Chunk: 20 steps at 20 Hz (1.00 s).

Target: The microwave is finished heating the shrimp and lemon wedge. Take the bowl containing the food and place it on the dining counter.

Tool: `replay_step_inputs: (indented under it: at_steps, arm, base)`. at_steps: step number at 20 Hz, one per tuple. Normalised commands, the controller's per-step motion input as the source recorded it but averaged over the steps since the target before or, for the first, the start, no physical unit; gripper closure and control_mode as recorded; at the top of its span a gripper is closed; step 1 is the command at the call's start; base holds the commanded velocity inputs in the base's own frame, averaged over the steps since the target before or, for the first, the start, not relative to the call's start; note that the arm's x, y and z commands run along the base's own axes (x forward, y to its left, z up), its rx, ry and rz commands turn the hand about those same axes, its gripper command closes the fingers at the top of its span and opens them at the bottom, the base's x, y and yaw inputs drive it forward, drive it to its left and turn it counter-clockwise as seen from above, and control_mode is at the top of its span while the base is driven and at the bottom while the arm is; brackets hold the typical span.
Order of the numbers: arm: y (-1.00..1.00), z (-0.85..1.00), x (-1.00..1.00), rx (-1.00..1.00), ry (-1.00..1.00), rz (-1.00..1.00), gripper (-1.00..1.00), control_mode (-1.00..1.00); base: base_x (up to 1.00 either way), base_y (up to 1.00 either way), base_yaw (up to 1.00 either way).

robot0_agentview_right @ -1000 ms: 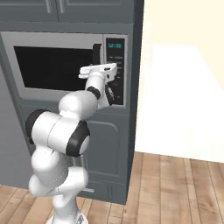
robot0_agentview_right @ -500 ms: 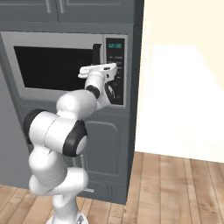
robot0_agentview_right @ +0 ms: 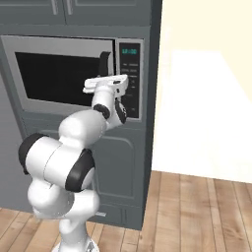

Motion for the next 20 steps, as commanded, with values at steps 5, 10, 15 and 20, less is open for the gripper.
replay_step_inputs:
  at_steps: [5,10,15,20]
  arm:
    - [0.16,0.68,-1.0,0.03,-0.01,-0.03,1.0,-1.0]
    - [0.42,0.74,-1.0,0.0,0.0,-0.08,1.0,-1.0]
    - [0.51,0.63,-1.0,0.0,0.0,-0.11,1.0,-1.0]
    - [0.67,0.6,-1.0,0.0,0.0,-0.16,1.0,-1.0]
  base:
    - [0.0,0.0,0.0]
    - [0.0,0.0,0.0]
    - [0.0,0.0,0.0]
    - [0.0,0.0,0.0]
